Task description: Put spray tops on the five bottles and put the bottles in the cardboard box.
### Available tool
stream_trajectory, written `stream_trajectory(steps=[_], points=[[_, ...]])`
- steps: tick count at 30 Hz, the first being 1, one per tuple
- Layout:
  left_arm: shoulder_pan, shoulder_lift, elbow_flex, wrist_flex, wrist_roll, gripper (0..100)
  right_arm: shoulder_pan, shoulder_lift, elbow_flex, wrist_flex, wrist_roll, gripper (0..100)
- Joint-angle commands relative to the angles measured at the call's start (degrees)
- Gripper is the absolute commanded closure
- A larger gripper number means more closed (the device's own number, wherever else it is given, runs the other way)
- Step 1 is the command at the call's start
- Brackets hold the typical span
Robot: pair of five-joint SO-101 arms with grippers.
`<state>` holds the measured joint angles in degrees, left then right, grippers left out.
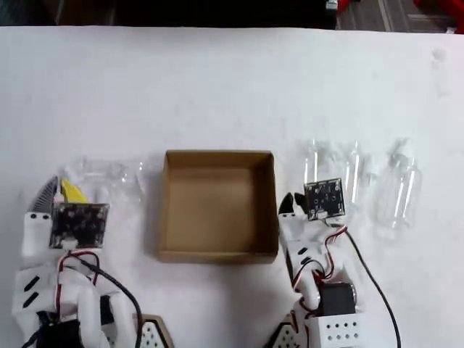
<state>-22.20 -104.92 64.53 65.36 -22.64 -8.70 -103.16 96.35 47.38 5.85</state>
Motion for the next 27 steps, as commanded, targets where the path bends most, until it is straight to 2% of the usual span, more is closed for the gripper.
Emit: stream_trajectory(steps=[1, 6, 8, 16, 19, 24, 27], points=[[-0.22, 3.38, -5.45, -2.64, 0.97, 98, -0.13, -0.04, 0.53, 0.22, 0.62, 97.7], [-0.57, 24.75, -17.32, -1.49, 1.67, 98, -0.31, -0.04, 0.53, 0.22, 0.62, 97.7], [-0.57, 35.91, -24.62, 0.79, 4.75, 98, -0.31, -0.04, 0.53, 0.22, 0.62, 97.7], [-1.89, 71.87, -56.09, 19.52, 20.22, 98, -0.13, -0.04, 0.53, 0.31, 0.62, 97.7], [-5.49, 81.89, -62.42, 20.31, 25.14, 97, -0.22, -0.04, 0.53, 0.75, 0.62, 97.7], [-8.4, 96.22, -66.73, 20.22, 33.23, 82, -0.48, -0.04, 0.53, 1.54, 0.62, 97.7], [-9.27, 103.08, -66.64, 18.2, 37.8, 80, -0.48, -0.04, 0.53, 1.54, 0.62, 97.7]])
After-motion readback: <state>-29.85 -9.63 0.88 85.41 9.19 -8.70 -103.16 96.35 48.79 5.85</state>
